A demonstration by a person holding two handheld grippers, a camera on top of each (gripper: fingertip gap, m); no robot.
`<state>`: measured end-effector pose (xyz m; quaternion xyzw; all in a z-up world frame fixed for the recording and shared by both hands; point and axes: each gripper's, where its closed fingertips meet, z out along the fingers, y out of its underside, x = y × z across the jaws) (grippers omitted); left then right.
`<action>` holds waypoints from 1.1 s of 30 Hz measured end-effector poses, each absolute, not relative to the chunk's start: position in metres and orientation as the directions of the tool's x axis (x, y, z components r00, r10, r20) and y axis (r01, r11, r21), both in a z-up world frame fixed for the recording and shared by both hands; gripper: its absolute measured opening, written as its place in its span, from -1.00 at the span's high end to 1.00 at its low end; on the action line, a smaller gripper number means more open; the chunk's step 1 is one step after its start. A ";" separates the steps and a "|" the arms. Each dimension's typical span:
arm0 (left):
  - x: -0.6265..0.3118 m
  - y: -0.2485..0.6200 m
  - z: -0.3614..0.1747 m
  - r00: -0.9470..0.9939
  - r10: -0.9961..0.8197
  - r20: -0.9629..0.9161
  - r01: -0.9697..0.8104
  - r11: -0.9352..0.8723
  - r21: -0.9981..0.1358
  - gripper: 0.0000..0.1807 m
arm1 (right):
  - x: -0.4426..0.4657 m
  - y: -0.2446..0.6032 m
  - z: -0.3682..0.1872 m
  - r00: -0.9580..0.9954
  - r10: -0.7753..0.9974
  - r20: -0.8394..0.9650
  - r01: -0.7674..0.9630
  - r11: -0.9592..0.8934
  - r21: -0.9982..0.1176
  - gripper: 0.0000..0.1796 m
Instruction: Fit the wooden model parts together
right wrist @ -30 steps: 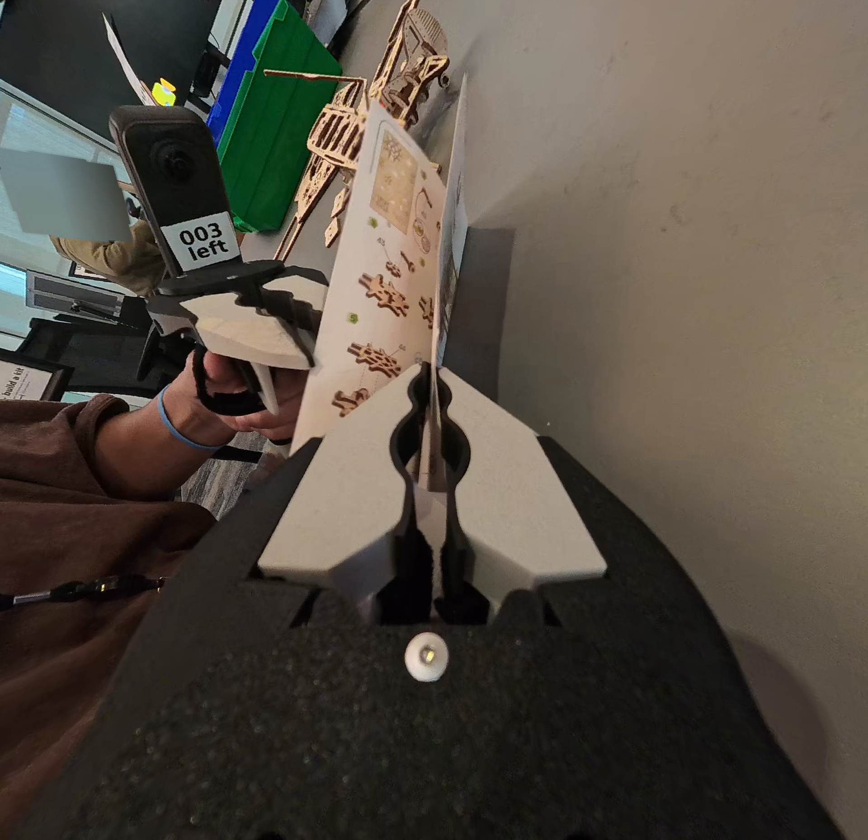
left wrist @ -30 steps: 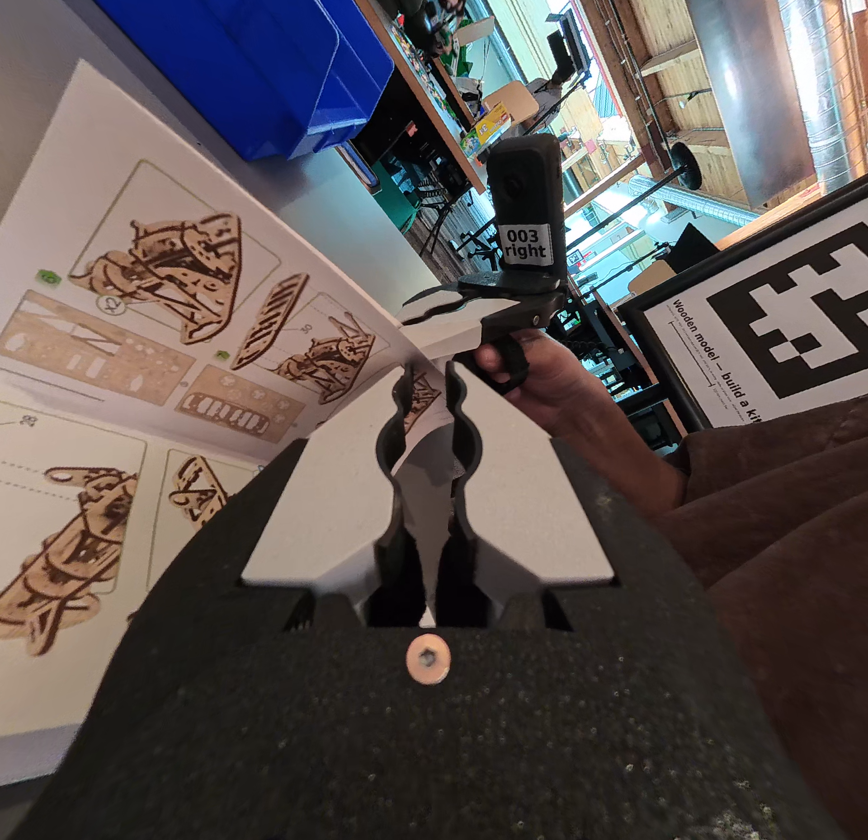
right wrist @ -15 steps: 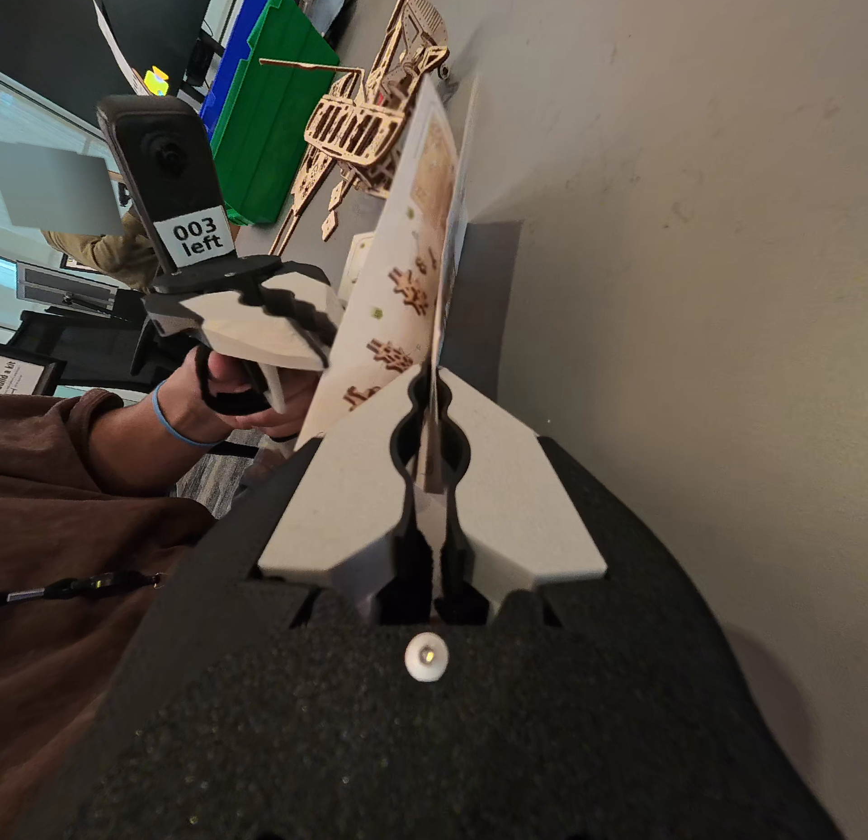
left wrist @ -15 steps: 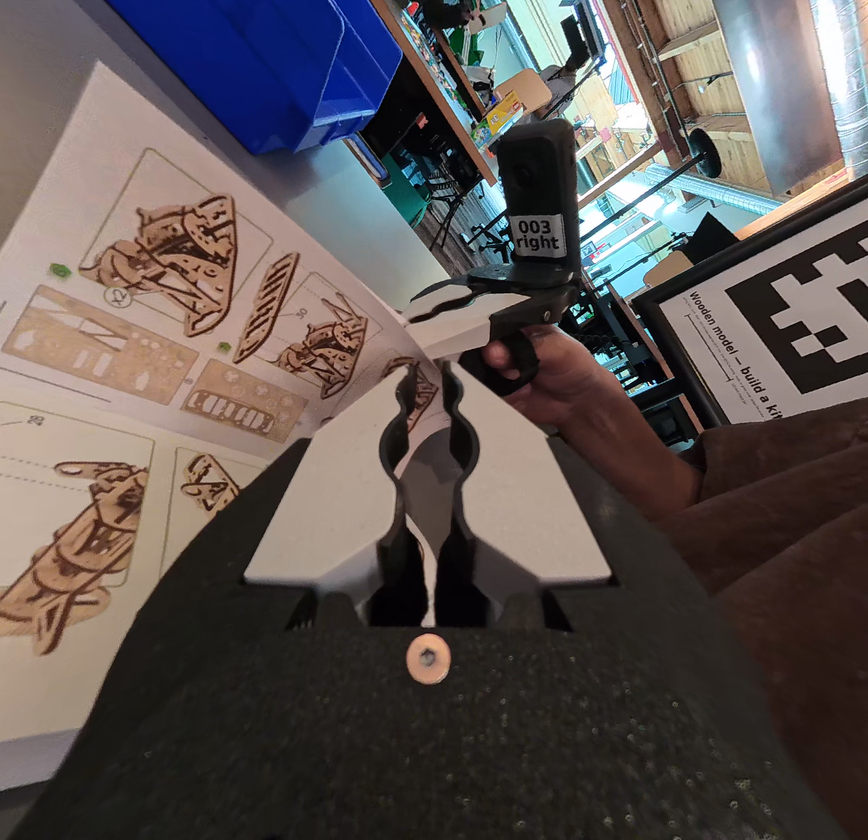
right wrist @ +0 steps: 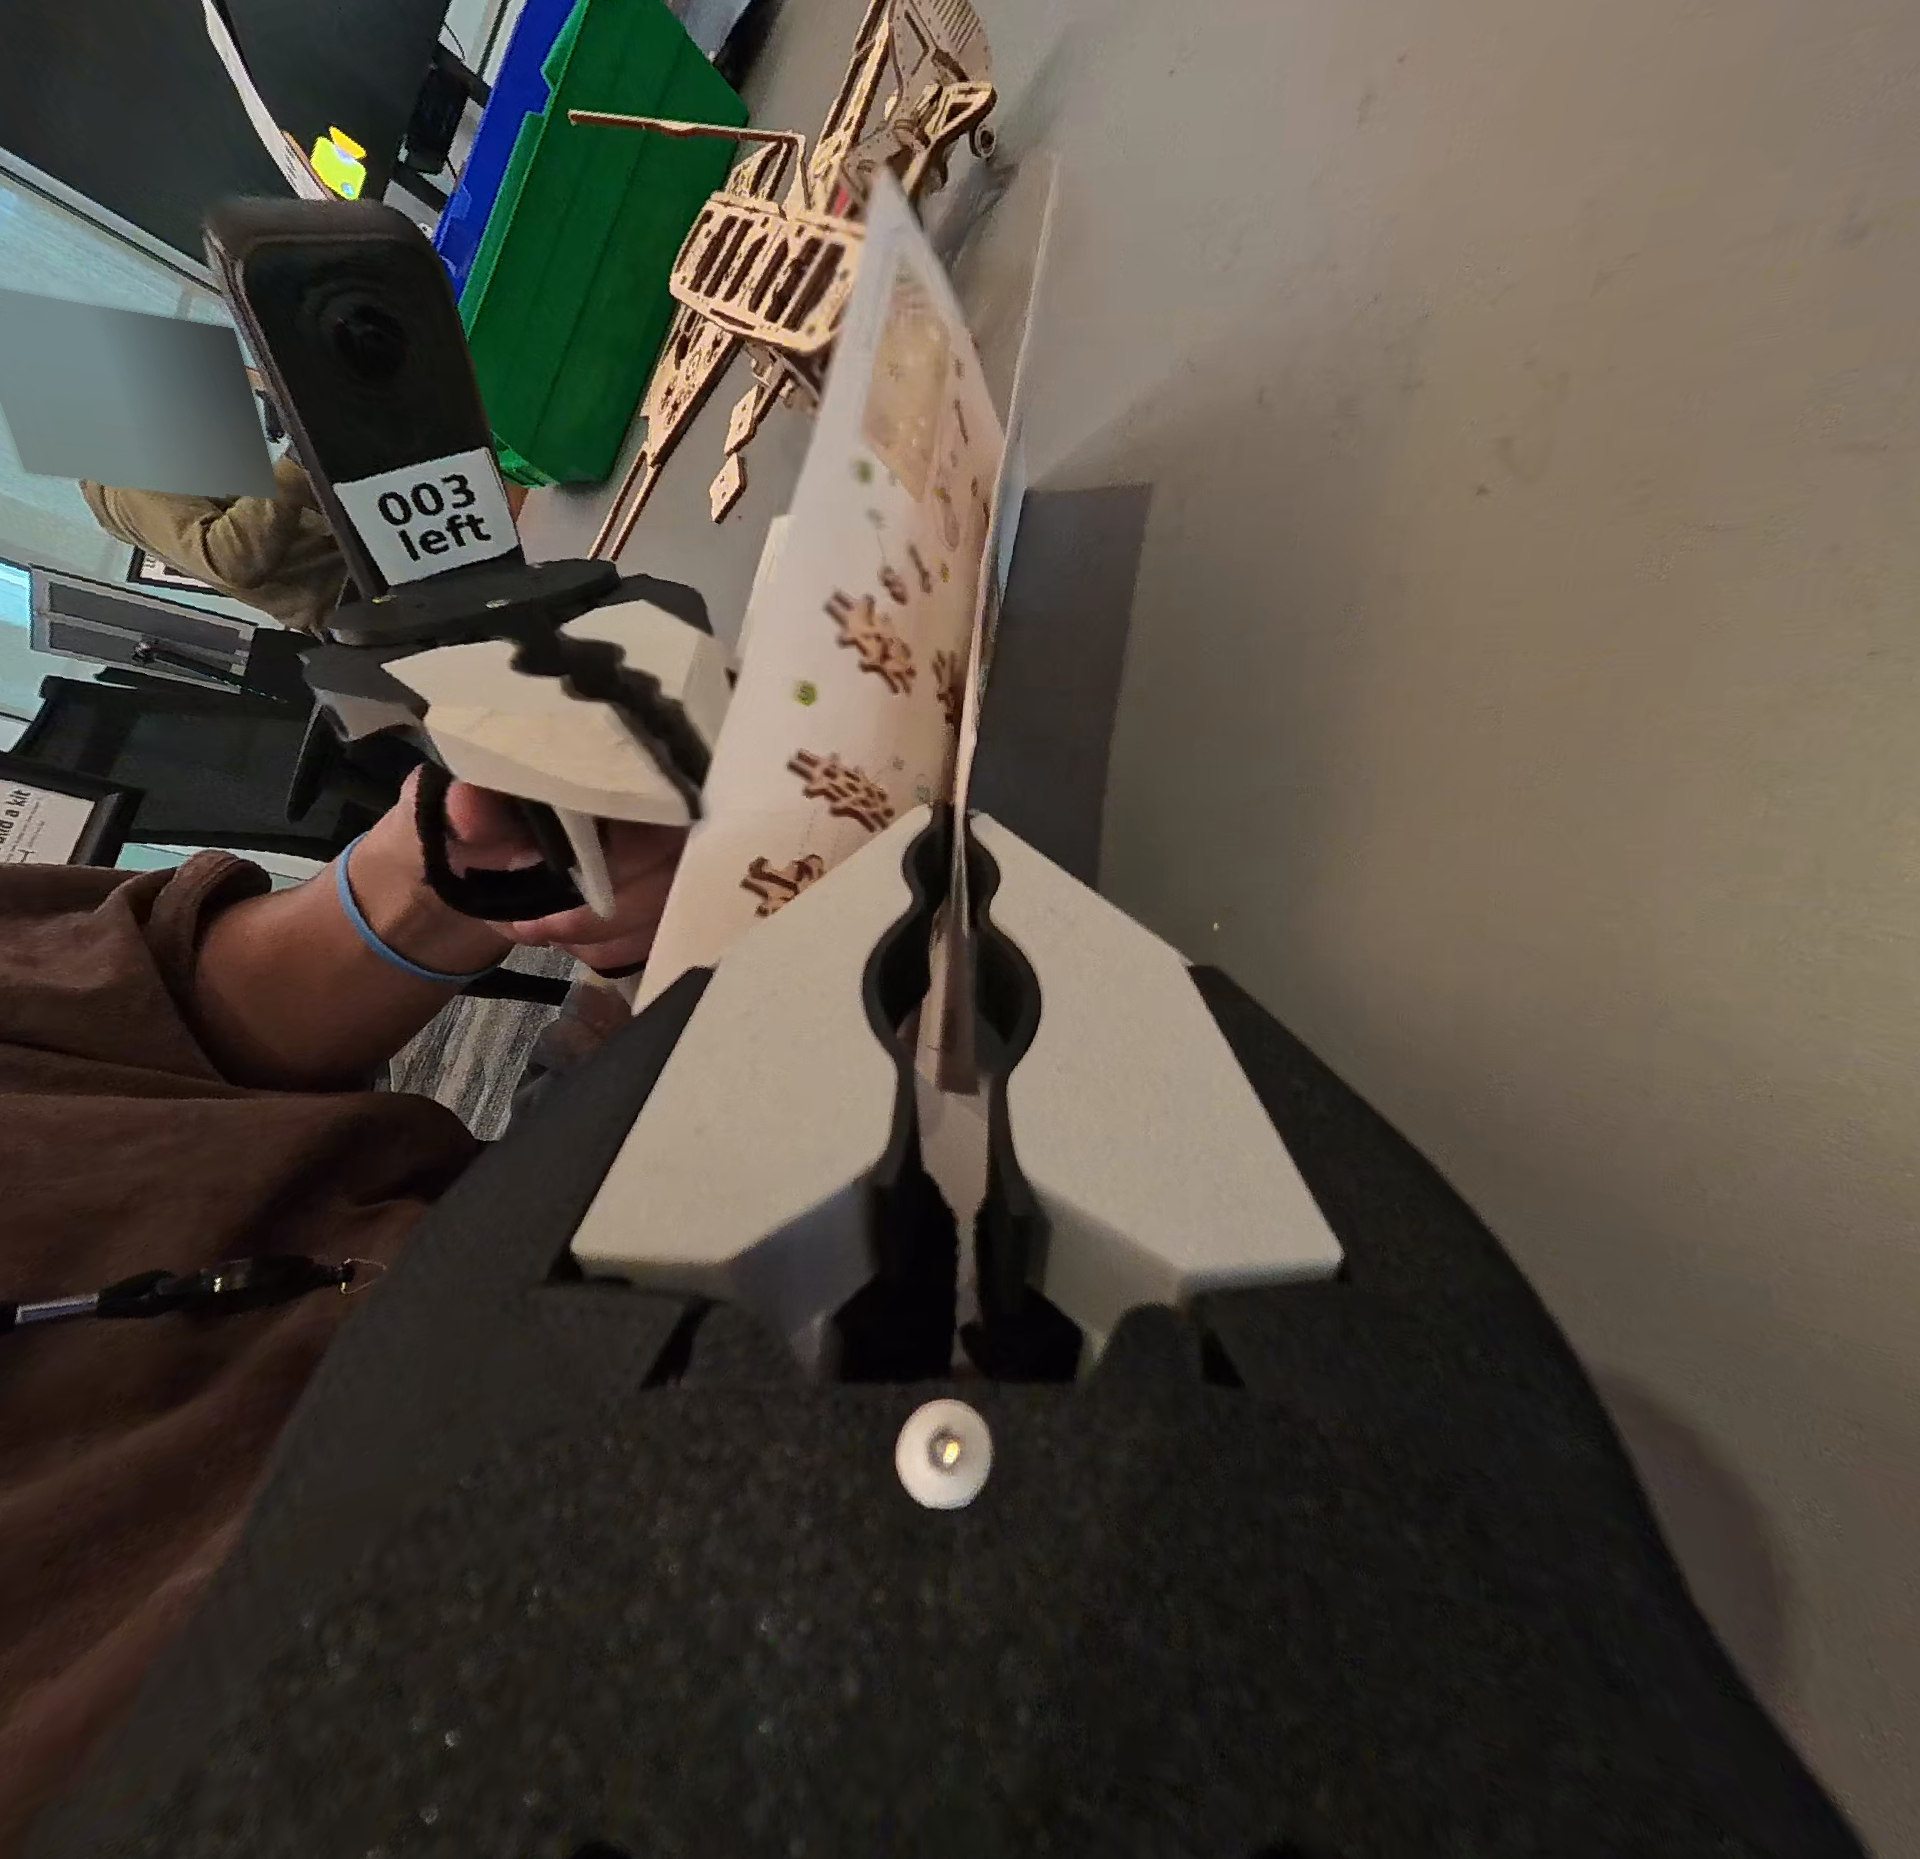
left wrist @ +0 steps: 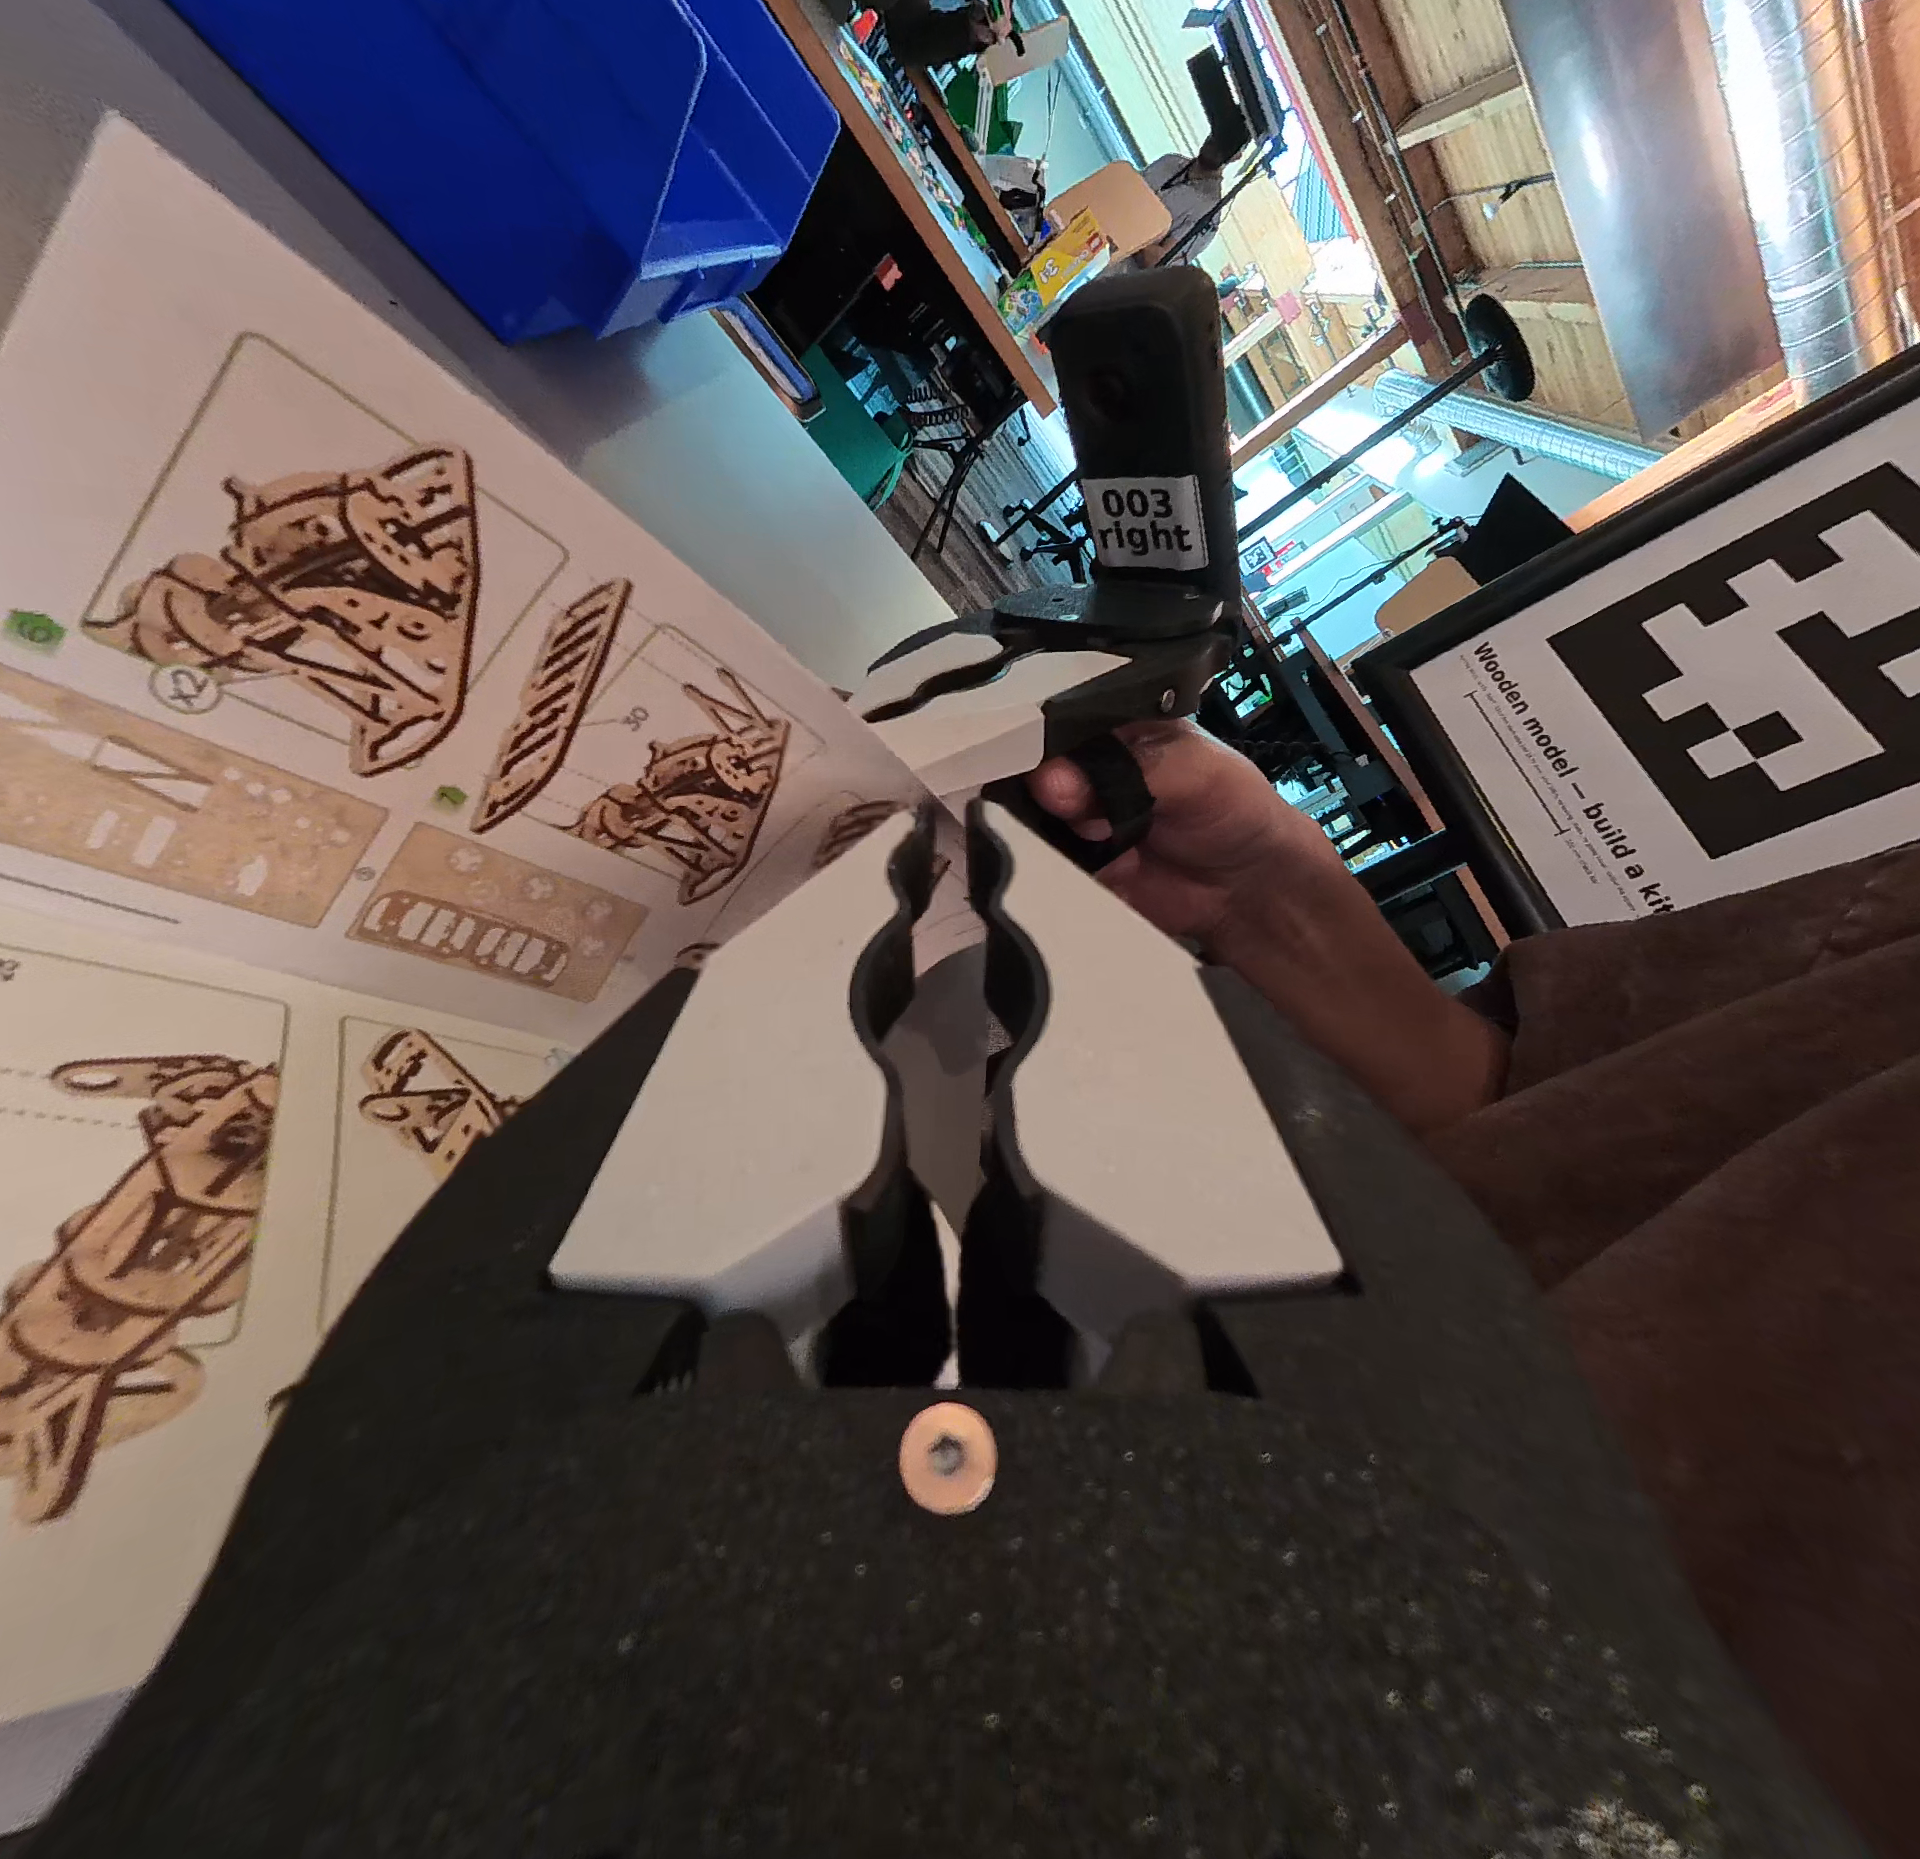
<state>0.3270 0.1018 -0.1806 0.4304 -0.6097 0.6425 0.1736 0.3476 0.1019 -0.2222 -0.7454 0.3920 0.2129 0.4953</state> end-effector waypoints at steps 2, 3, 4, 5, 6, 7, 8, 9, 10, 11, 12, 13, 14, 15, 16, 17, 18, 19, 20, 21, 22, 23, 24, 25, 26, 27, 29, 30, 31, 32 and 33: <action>0.327 0.102 -0.181 -0.570 -0.303 0.764 -0.745 -0.200 -0.636 1.00 | 0.347 0.102 -0.222 0.603 -0.371 -0.706 -0.795 -0.203 -0.572 1.00; 0.328 0.103 -0.180 -0.567 -0.303 0.766 -0.745 -0.207 -0.634 1.00 | 0.347 0.102 -0.222 0.602 -0.373 -0.706 -0.795 -0.203 -0.571 1.00; 0.327 0.103 -0.180 -0.565 -0.298 0.769 -0.747 -0.211 -0.631 1.00 | 0.348 0.102 -0.222 0.601 -0.375 -0.706 -0.796 -0.204 -0.570 1.00; 0.328 0.103 -0.179 -0.559 -0.293 0.775 -0.751 -0.217 -0.624 1.00 | 0.348 0.101 -0.223 0.599 -0.381 -0.704 -0.798 -0.205 -0.567 0.98; 0.328 0.104 -0.179 -0.550 -0.285 0.785 -0.757 -0.226 -0.612 1.00 | 0.348 0.101 -0.224 0.601 -0.382 -0.702 -0.796 -0.212 -0.566 0.90; 0.329 0.104 -0.179 -0.542 -0.286 0.791 -0.761 -0.232 -0.605 1.00 | 0.347 0.102 -0.221 0.613 -0.366 -0.700 -0.788 -0.223 -0.573 0.81; 0.329 0.105 -0.180 -0.541 -0.288 0.790 -0.761 -0.232 -0.606 1.00 | 0.347 0.102 -0.216 0.626 -0.351 -0.696 -0.778 -0.226 -0.586 0.78; 0.329 0.105 -0.180 -0.541 -0.283 0.792 -0.763 -0.231 -0.603 1.00 | 0.349 0.102 -0.208 0.641 -0.339 -0.689 -0.765 -0.210 -0.608 0.69; 0.329 0.105 -0.181 -0.538 -0.288 0.792 -0.765 -0.229 -0.602 1.00 | 0.351 0.102 -0.198 0.652 -0.317 -0.688 -0.755 -0.186 -0.629 0.59; 0.329 0.105 -0.181 -0.539 -0.291 0.790 -0.764 -0.226 -0.604 1.00 | 0.352 0.102 -0.190 0.657 -0.300 -0.692 -0.750 -0.168 -0.639 0.55; 0.328 0.104 -0.181 -0.543 -0.283 0.791 -0.766 -0.220 -0.604 1.00 | 0.353 0.102 -0.187 0.656 -0.298 -0.694 -0.751 -0.159 -0.641 0.54; 0.327 0.103 -0.181 -0.545 -0.280 0.790 -0.766 -0.217 -0.605 1.00 | 0.353 0.102 -0.188 0.651 -0.304 -0.695 -0.755 -0.161 -0.636 0.54; 0.327 0.102 -0.182 -0.547 -0.286 0.787 -0.765 -0.212 -0.608 1.00 | 0.352 0.103 -0.192 0.643 -0.310 -0.700 -0.763 -0.172 -0.624 0.54; 0.326 0.101 -0.182 -0.552 -0.285 0.784 -0.764 -0.205 -0.612 1.00 | 0.350 0.105 -0.196 0.635 -0.310 -0.707 -0.770 -0.187 -0.610 0.54; 0.324 0.099 -0.183 -0.557 -0.284 0.781 -0.764 -0.196 -0.615 1.00 | 0.348 0.108 -0.199 0.628 -0.304 -0.716 -0.777 -0.196 -0.599 0.56; 0.324 0.098 -0.184 -0.557 -0.297 0.775 -0.762 -0.189 -0.620 1.00 | 0.346 0.109 -0.200 0.621 -0.298 -0.725 -0.783 -0.196 -0.590 0.63; 0.325 0.098 -0.186 -0.557 -0.309 0.771 -0.759 -0.186 -0.623 1.00 | 0.346 0.110 -0.200 0.614 -0.291 -0.734 -0.789 -0.190 -0.584 0.68; 0.325 0.098 -0.186 -0.554 -0.307 0.774 -0.761 -0.189 -0.620 1.00 | 0.345 0.111 -0.198 0.611 -0.279 -0.741 -0.791 -0.186 -0.583 0.72; 0.325 0.099 -0.186 -0.548 -0.302 0.780 -0.766 -0.194 -0.613 1.00 | 0.345 0.110 -0.197 0.610 -0.275 -0.743 -0.792 -0.183 -0.583 0.73; 0.325 0.099 -0.186 -0.542 -0.297 0.786 -0.770 -0.200 -0.606 1.00 | 0.344 0.110 -0.196 0.610 -0.268 -0.746 -0.792 -0.179 -0.583 0.74; 0.325 0.100 -0.186 -0.540 -0.292 0.790 -0.771 -0.205 -0.603 1.00 | 0.344 0.110 -0.195 0.609 -0.259 -0.750 -0.793 -0.177 -0.583 0.76; 0.325 0.100 -0.185 -0.538 -0.286 0.793 -0.773 -0.208 -0.600 1.00 | 0.344 0.109 -0.195 0.607 -0.253 -0.754 -0.795 -0.176 -0.581 0.76; 0.325 0.099 -0.185 -0.537 -0.282 0.795 -0.774 -0.209 -0.597 1.00 | 0.343 0.109 -0.195 0.605 -0.249 -0.757 -0.796 -0.176 -0.579 0.76; 0.324 0.099 -0.185 -0.537 -0.280 0.796 -0.774 -0.210 -0.597 1.00 | 0.343 0.109 -0.194 0.603 -0.242 -0.760 -0.798 -0.175 -0.577 0.78; 0.324 0.099 -0.185 -0.537 -0.276 0.797 -0.775 -0.211 -0.595 1.00 | 0.342 0.109 -0.194 0.601 -0.237 -0.763 -0.799 -0.175 -0.575 0.78; 0.324 0.099 -0.185 -0.534 -0.272 0.801 -0.778 -0.213 -0.591 1.00 | 0.342 0.109 -0.194 0.600 -0.233 -0.766 -0.800 -0.176 -0.573 0.78; 0.323 0.099 -0.185 -0.525 -0.263 0.809 -0.784 -0.220 -0.580 1.00 | 0.341 0.108 -0.194 0.601 -0.225 -0.767 -0.799 -0.178 -0.574 0.78; 0.323 0.099 -0.185 -0.522 -0.257 0.813 -0.787 -0.223 -0.575 1.00 | 0.340 0.108 -0.193 0.601 -0.222 -0.767 -0.799 -0.179 -0.574 0.79; 0.323 0.099 -0.185 -0.518 -0.252 0.817 -0.790 -0.226 -0.570 1.00 | 0.340 0.108 -0.193 0.600 -0.217 -0.770 -0.800 -0.177 -0.573 0.80; 0.323 0.099 -0.185 -0.516 -0.249 0.820 -0.791 -0.229 -0.567 1.00 | 0.340 0.108 -0.193 0.597 -0.212 -0.774 -0.802 -0.176 -0.571 0.80; 0.323 0.100 -0.185 -0.513 -0.243 0.823 -0.793 -0.231 -0.563 1.00 | 0.339 0.108 -0.193 0.593 -0.204 -0.779 -0.805 -0.176 -0.567 0.80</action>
